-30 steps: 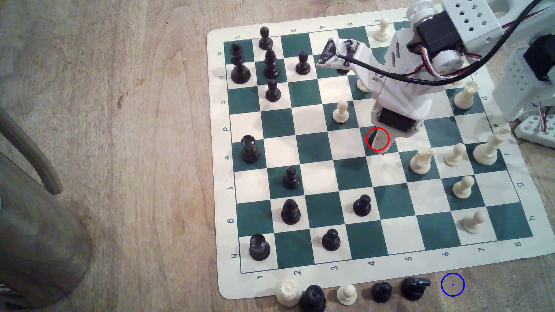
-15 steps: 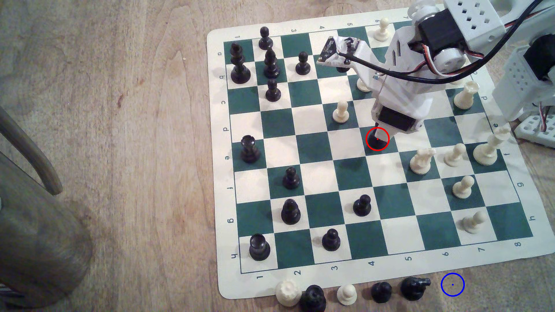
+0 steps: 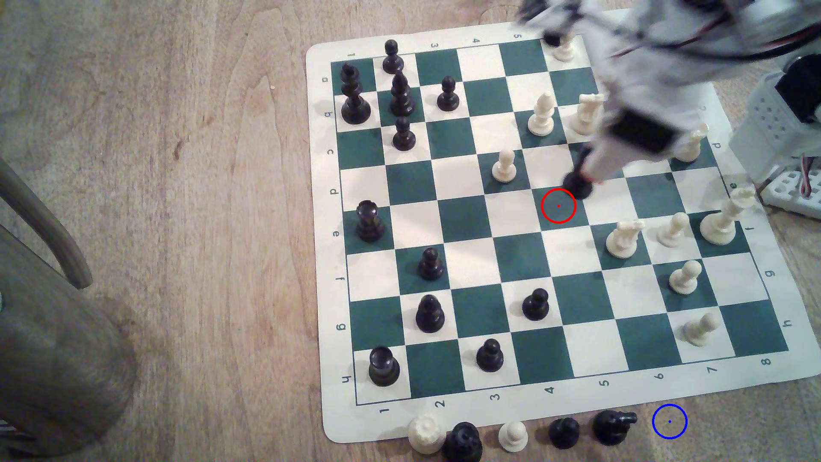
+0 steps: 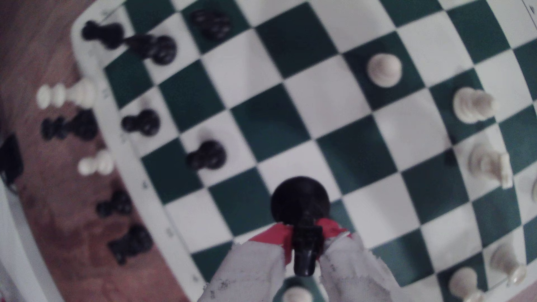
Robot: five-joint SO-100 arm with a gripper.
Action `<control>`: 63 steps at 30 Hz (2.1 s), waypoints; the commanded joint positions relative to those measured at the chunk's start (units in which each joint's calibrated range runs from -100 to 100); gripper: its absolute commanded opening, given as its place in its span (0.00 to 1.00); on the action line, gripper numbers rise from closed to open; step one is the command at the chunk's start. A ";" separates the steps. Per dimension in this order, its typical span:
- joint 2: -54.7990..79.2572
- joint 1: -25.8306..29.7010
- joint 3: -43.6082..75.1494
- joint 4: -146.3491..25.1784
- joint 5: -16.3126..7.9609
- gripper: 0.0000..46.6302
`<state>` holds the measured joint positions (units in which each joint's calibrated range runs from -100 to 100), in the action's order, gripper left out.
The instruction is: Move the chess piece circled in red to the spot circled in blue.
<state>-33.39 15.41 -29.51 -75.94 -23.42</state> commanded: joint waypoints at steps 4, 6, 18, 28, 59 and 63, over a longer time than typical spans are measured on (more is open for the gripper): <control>3.51 17.09 22.25 -11.04 -3.47 0.01; 7.75 19.98 26.70 -11.61 -3.52 0.01; 31.95 28.04 33.32 -3.10 -1.37 0.01; 38.82 31.48 29.42 3.54 -1.66 0.02; 45.78 31.24 27.24 8.20 -0.54 0.29; 44.85 31.24 26.15 7.63 0.10 0.40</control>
<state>14.12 46.98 -2.94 -67.89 -23.91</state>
